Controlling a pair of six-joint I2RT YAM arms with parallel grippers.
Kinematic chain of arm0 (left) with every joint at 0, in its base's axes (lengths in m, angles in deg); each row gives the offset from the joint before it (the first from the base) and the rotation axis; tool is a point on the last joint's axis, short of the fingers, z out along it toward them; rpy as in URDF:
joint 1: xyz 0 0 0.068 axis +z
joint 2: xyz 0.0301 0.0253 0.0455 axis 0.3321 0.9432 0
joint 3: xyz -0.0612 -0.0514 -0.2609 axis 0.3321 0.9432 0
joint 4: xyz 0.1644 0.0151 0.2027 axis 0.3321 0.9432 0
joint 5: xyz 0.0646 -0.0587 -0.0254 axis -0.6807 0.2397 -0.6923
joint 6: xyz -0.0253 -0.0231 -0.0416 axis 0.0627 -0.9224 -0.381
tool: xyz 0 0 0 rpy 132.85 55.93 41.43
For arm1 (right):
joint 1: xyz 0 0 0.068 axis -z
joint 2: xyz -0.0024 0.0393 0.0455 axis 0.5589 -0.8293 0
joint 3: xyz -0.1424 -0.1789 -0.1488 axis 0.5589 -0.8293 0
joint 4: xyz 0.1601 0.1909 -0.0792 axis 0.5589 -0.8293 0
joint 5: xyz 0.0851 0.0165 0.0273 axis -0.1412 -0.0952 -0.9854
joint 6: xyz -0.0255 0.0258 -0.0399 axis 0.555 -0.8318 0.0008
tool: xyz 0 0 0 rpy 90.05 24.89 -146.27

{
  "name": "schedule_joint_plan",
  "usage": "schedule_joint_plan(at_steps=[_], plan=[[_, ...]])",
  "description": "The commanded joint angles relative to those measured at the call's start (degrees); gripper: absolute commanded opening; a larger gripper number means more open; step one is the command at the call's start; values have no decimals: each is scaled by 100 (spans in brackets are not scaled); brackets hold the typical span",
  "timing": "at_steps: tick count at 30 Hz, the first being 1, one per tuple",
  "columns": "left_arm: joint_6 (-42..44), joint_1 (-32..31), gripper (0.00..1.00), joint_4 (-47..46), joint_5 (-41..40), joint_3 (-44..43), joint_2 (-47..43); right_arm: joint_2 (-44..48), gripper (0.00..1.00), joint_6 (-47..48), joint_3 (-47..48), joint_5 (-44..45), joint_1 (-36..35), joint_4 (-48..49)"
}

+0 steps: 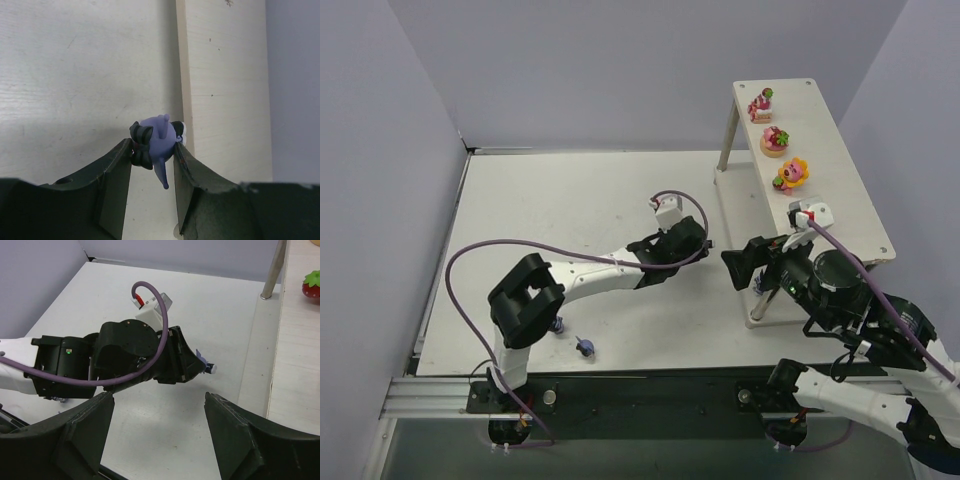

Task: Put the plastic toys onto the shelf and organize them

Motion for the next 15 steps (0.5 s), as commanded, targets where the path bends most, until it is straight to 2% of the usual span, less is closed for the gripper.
schedule_joint_plan(at_steps=[1,6,15], plan=[[-397,-58,0,-75,298,-465,289,104,75,-52,-60,86,19,-5],[-618,-129,0,-252,703,-772,737,148,75,-69,-104,113,19,-14],[-600,-287,0,-243,755,-1168,1010,236,75,-61,-87,139,19,-66]])
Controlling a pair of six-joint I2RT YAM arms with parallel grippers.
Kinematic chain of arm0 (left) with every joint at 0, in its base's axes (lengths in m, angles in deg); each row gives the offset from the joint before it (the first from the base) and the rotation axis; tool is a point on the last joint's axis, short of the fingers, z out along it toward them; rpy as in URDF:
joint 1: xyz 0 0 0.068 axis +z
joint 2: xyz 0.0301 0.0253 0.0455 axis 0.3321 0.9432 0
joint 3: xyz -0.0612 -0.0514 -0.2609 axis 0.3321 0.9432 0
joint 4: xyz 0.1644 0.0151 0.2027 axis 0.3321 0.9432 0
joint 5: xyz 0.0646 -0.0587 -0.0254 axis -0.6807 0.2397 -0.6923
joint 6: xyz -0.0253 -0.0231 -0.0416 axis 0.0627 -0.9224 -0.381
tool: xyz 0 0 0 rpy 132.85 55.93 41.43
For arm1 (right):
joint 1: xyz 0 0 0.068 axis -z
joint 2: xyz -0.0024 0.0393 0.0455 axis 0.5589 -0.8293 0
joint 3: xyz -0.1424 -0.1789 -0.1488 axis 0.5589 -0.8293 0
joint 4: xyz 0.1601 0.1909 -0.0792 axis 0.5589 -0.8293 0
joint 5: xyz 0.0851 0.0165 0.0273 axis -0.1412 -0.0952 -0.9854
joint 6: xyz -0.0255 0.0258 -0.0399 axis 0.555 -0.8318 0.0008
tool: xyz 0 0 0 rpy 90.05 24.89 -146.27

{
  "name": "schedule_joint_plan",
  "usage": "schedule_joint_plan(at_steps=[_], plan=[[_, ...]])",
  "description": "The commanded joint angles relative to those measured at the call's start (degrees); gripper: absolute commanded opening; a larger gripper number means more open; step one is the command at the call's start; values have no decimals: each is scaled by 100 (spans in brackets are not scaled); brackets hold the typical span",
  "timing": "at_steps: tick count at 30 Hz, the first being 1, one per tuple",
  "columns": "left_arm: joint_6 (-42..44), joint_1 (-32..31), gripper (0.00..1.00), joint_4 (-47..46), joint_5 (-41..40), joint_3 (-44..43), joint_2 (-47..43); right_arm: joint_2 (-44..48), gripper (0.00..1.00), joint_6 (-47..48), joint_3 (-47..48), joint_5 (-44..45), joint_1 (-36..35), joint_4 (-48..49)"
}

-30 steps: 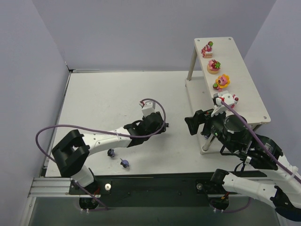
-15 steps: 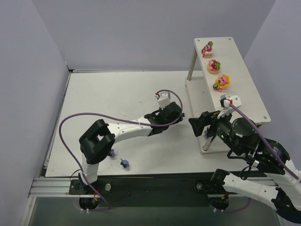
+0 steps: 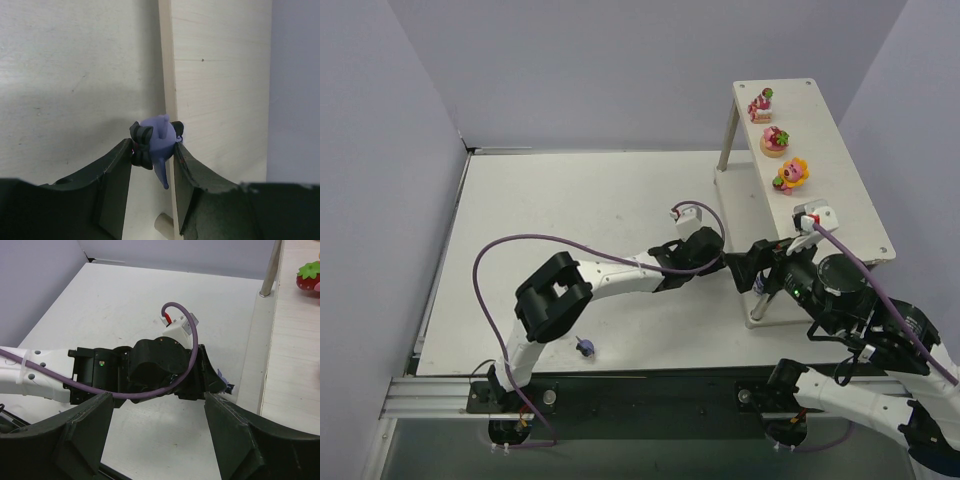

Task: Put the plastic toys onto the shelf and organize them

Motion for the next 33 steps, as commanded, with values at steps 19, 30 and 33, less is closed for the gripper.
schedule_joint_plan(at_steps=[19,30,33], plan=[[-201,-323,0,191,149,-1734,802,138,75,-17,19,-48,19,-29],[-578,-420,0,938,-220,-2227,1137,270,75,-34,-43,14,19,-38],[-605,-472,0,1088,-475,-2210,1093,261,75,-35,-52,-3,19,-38]])
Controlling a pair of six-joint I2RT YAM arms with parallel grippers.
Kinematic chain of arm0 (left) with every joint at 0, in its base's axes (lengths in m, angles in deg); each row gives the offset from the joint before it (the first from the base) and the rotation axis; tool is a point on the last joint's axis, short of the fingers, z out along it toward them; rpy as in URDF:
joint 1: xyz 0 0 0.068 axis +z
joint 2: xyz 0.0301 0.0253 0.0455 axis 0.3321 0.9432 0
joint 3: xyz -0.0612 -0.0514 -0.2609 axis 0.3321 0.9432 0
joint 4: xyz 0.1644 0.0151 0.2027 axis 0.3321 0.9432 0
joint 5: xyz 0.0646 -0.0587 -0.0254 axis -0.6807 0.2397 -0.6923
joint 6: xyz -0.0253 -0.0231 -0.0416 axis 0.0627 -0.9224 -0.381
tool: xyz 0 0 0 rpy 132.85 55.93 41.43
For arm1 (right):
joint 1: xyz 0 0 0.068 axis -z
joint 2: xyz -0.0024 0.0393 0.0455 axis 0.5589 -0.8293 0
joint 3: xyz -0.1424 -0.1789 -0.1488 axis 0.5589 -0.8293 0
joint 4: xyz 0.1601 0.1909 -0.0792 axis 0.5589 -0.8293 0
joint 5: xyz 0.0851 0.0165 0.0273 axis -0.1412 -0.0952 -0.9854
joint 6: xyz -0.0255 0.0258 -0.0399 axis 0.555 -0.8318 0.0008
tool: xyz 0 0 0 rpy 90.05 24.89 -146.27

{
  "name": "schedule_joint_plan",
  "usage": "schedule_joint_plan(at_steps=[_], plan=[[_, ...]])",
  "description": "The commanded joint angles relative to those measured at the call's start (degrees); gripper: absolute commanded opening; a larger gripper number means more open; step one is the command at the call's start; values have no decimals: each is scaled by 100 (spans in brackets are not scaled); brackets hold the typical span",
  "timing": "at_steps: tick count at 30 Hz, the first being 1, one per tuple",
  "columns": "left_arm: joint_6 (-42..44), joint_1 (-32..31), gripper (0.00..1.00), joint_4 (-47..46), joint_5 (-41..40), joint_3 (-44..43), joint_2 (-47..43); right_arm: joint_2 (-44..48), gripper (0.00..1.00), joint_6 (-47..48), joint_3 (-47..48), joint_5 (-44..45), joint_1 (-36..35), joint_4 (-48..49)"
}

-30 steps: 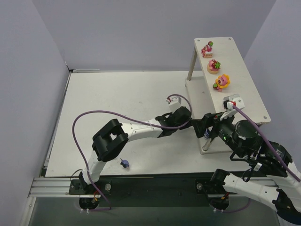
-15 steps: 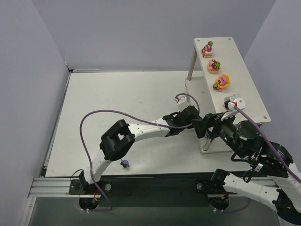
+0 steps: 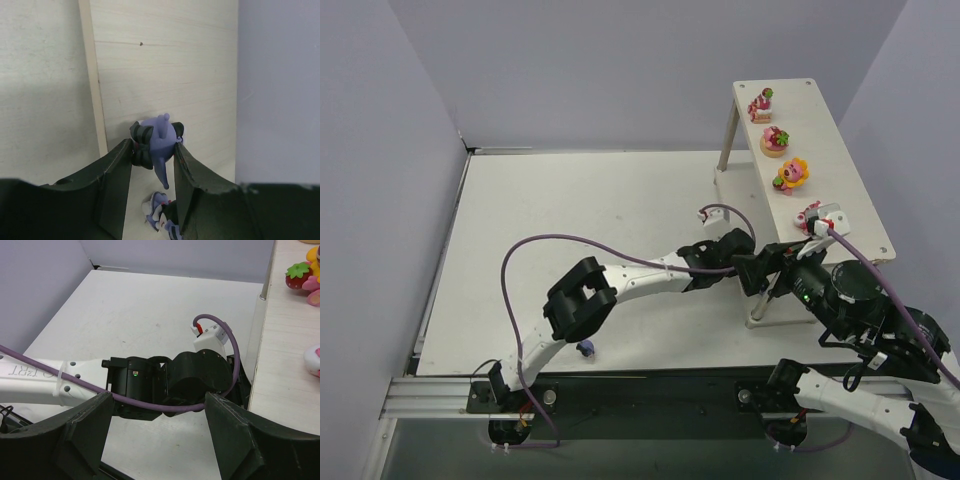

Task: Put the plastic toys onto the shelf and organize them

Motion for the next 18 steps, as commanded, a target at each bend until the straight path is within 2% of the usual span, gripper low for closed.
schedule_joint_plan(at_steps=[1,9,18], plan=[[-175,-84,0,408,-534,-238,-81,-14,75,-8,-48,25,10,3],[-113,-136,0,733,-816,-290,-125,-41,75,-8,-47,51,19,12],[-78,-215,16,830,-930,-396,-178,-58,75,-35,-91,51,19,21]])
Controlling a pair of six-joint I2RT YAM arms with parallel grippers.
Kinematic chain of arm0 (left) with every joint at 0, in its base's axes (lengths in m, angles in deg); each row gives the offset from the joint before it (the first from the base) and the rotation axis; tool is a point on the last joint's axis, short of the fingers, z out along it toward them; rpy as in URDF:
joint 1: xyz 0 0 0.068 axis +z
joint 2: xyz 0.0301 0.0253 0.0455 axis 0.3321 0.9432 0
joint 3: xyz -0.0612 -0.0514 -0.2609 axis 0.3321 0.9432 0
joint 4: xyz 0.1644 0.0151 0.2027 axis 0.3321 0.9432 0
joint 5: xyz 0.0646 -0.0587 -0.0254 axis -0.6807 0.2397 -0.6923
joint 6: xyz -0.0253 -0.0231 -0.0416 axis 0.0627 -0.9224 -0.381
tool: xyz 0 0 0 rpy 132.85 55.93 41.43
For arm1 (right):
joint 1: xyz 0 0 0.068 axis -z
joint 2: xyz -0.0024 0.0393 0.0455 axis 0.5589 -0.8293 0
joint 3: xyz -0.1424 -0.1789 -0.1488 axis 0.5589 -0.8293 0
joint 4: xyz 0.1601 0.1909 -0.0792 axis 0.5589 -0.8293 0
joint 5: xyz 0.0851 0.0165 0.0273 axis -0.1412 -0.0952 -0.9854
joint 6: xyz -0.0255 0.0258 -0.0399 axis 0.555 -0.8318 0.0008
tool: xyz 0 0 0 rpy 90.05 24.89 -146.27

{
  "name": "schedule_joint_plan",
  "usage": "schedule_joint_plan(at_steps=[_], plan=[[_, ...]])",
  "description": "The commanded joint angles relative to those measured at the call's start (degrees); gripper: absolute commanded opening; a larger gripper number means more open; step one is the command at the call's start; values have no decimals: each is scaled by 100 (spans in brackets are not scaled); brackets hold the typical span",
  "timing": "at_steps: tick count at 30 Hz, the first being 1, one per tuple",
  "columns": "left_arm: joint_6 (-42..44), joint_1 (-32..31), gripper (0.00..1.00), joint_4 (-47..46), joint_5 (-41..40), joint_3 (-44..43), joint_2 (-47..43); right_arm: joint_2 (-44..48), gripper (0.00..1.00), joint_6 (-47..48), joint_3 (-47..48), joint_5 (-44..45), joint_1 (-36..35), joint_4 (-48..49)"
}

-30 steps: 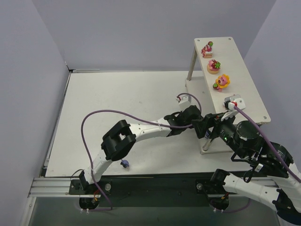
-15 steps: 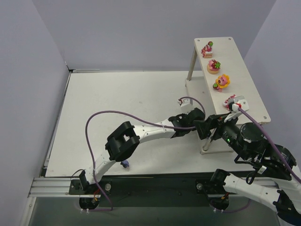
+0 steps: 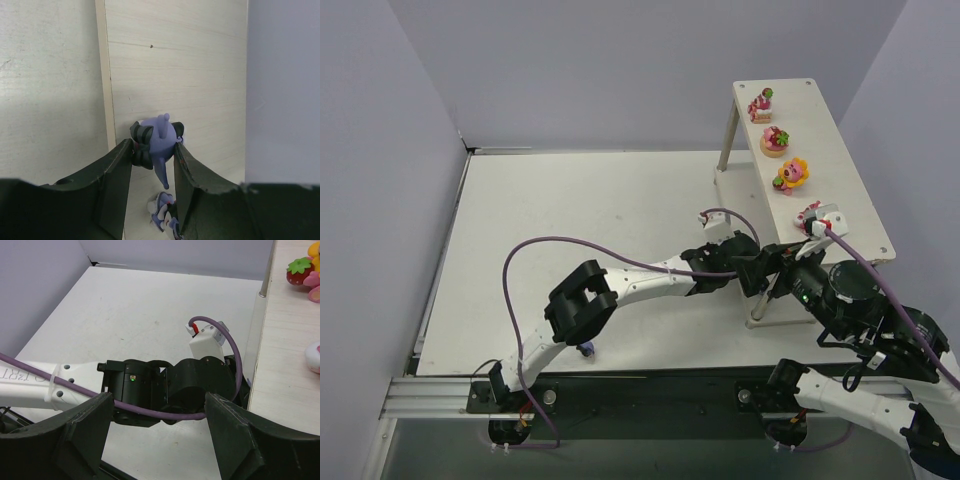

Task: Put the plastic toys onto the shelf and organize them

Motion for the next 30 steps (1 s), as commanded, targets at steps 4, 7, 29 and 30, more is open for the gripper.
schedule_joint_plan(at_steps=[4,7,29,30], plan=[[-51,-60,25,662,-301,-383,-167,-28,75,-30,-100,69,19,82],[-95,-60,31,689,-266,-427,-158,-28,75,-30,-109,69,10,100],[-298,-69,52,742,-125,-876,114,104,75,-48,-171,130,19,109],[-315,-60,52,759,-125,-884,114,113,75,-39,-171,130,19,109]])
